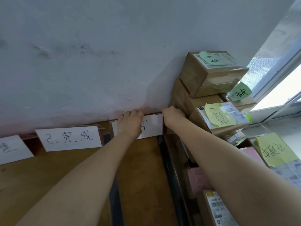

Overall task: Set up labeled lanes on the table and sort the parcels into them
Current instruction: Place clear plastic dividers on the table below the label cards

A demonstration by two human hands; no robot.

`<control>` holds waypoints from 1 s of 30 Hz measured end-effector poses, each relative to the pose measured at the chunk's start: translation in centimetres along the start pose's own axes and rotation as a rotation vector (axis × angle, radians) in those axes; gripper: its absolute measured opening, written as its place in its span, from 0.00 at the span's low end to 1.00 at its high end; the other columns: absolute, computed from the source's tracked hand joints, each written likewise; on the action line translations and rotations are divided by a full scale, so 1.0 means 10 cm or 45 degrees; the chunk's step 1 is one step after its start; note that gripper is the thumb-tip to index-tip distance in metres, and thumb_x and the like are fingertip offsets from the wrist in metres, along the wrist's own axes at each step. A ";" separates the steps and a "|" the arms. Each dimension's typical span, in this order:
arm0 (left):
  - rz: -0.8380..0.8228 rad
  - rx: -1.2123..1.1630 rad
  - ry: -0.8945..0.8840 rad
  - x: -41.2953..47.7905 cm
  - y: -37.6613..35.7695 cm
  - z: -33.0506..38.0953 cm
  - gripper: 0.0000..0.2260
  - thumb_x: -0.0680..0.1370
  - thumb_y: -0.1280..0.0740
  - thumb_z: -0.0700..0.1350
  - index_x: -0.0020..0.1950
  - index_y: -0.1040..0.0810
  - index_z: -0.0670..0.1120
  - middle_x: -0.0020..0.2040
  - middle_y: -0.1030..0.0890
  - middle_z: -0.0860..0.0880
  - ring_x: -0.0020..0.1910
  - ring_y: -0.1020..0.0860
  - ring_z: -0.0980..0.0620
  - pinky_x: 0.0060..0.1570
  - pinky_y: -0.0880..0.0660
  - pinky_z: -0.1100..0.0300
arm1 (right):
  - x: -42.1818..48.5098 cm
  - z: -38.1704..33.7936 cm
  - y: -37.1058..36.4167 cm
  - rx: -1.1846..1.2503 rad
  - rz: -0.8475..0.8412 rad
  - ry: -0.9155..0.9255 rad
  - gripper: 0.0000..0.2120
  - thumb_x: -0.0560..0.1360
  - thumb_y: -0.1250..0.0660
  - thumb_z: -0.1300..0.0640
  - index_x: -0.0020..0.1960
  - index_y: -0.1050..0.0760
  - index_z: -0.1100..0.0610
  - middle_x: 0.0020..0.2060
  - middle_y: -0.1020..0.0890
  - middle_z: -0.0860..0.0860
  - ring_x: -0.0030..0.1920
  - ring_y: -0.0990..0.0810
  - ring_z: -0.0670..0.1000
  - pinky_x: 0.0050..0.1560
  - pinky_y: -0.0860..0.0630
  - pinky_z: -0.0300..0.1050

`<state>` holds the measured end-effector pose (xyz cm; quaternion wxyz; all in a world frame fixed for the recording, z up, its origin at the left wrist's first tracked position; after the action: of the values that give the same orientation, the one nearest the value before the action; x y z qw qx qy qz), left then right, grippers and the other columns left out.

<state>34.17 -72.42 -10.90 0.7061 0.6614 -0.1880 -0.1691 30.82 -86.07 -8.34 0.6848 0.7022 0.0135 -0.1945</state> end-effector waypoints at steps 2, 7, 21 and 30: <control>-0.033 0.034 0.001 -0.04 -0.02 0.01 0.25 0.77 0.35 0.40 0.73 0.37 0.49 0.69 0.31 0.47 0.67 0.32 0.43 0.63 0.35 0.47 | 0.00 -0.03 -0.02 0.007 0.007 0.033 0.16 0.79 0.45 0.65 0.66 0.33 0.59 0.58 0.26 0.60 0.56 0.24 0.60 0.44 0.27 0.48; -0.098 0.057 0.031 -0.07 -0.04 -0.04 0.29 0.78 0.36 0.40 0.75 0.43 0.51 0.69 0.30 0.46 0.67 0.31 0.42 0.62 0.34 0.44 | 0.06 -0.12 -0.05 -0.017 0.010 0.128 0.19 0.80 0.45 0.64 0.70 0.37 0.55 0.58 0.26 0.60 0.56 0.24 0.60 0.44 0.25 0.49; -0.064 0.038 -0.010 -0.21 0.09 -0.05 0.29 0.77 0.35 0.40 0.76 0.41 0.50 0.71 0.32 0.47 0.70 0.34 0.44 0.67 0.38 0.45 | -0.21 -0.03 -0.03 0.045 0.006 0.099 0.21 0.79 0.43 0.65 0.71 0.39 0.58 0.59 0.27 0.61 0.56 0.24 0.60 0.45 0.26 0.49; -0.002 0.035 -0.023 -0.89 0.49 0.03 0.25 0.79 0.37 0.43 0.75 0.38 0.52 0.72 0.33 0.47 0.71 0.36 0.45 0.68 0.38 0.48 | -0.95 -0.27 0.12 -0.159 0.129 0.223 0.16 0.78 0.39 0.66 0.65 0.29 0.60 0.61 0.29 0.58 0.60 0.27 0.59 0.56 0.23 0.52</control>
<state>26.21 -68.04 -6.33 0.6950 0.6697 -0.1963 -0.1730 23.08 -81.15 -4.45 0.7323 0.6722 0.0500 -0.0964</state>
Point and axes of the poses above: each hand's wrist, its own x-axis towards the middle knuckle, its own y-axis out of the back of the hand, z = x × y, the point moved 7 cm from there along x, towards the middle knuckle
